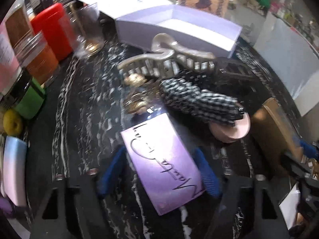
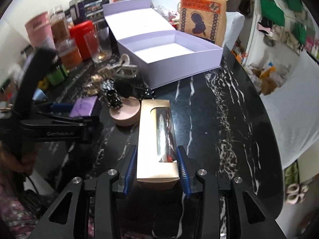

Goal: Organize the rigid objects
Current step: 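Grasp the gold box with the right tool while the left tool grasps the purple Manta Ray box, then carry the gold box and purple box into the lavender gift box with both tools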

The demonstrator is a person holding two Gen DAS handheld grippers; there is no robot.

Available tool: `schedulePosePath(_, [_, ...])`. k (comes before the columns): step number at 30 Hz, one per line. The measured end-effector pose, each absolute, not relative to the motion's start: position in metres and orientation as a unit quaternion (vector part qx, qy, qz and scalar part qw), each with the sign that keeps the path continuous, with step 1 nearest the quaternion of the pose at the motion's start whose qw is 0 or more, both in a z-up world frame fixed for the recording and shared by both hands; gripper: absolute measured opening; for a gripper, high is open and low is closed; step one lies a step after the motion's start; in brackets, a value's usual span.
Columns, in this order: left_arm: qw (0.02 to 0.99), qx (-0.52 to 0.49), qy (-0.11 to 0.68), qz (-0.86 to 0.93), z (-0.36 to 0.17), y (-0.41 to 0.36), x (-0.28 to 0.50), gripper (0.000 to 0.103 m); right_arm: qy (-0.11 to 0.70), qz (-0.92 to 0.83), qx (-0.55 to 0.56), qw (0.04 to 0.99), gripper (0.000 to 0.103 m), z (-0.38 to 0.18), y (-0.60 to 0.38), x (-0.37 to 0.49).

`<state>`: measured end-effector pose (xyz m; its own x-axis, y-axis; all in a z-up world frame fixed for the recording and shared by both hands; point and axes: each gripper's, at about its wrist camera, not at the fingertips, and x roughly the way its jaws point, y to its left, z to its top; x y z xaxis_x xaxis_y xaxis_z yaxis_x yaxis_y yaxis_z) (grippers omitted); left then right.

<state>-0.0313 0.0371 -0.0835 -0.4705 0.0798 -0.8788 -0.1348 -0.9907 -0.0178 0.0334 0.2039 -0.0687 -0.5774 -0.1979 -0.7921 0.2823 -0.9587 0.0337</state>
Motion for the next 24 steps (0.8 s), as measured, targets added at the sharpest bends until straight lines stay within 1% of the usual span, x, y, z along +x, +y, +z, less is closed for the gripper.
schedulePosePath(1, [0.068, -0.509, 0.029, 0.858, -0.083, 0.037, -0.031, 0.063, 0.047, -0.885, 0.443, 0.137, 0.039, -0.071, 0.202, 0.030])
schedulePosePath(3, [0.072, -0.507, 0.030, 0.858, -0.080, 0.036, -0.032, 0.055, 0.038, -0.885, 0.442, 0.140, 0.040, -0.074, 0.202, 0.026])
schedulePosePath(4, [0.072, -0.507, 0.029, 0.859, -0.079, 0.034, -0.032, 0.054, 0.035, -0.885, 0.443, 0.140, 0.040, -0.075, 0.202, 0.023])
schedulePosePath(6, [0.073, -0.505, 0.028, 0.859, -0.079, 0.031, -0.031, 0.053, 0.033, -0.886, 0.444, 0.133, 0.049, -0.076, 0.202, 0.018])
schedulePosePath(8, [0.075, -0.503, 0.027, 0.860, -0.080, 0.028, -0.031, 0.052, 0.030, -0.885, 0.447, 0.128, 0.052, -0.080, 0.201, 0.013])
schedulePosePath(17, [0.095, -0.503, 0.047, 0.858, -0.084, 0.030, -0.041, 0.052, 0.019, -0.880, 0.458, 0.126, 0.052, -0.092, 0.195, -0.003])
schedulePosePath(19, [0.106, -0.504, 0.048, 0.856, -0.084, 0.031, -0.044, 0.052, 0.018, -0.881, 0.457, 0.124, 0.050, -0.092, 0.195, -0.004])
schedulePosePath(20, [0.105, -0.503, 0.047, 0.857, -0.084, 0.031, -0.044, 0.052, 0.018, -0.882, 0.456, 0.121, 0.042, -0.092, 0.195, -0.005])
schedulePosePath(21, [0.104, -0.501, 0.047, 0.858, -0.084, 0.031, -0.043, 0.052, 0.019, -0.882, 0.455, 0.121, 0.038, -0.092, 0.195, -0.005])
schedulePosePath(24, [0.105, -0.500, 0.041, 0.859, -0.083, 0.030, -0.042, 0.051, 0.017, -0.882, 0.455, 0.119, 0.037, -0.091, 0.195, -0.005])
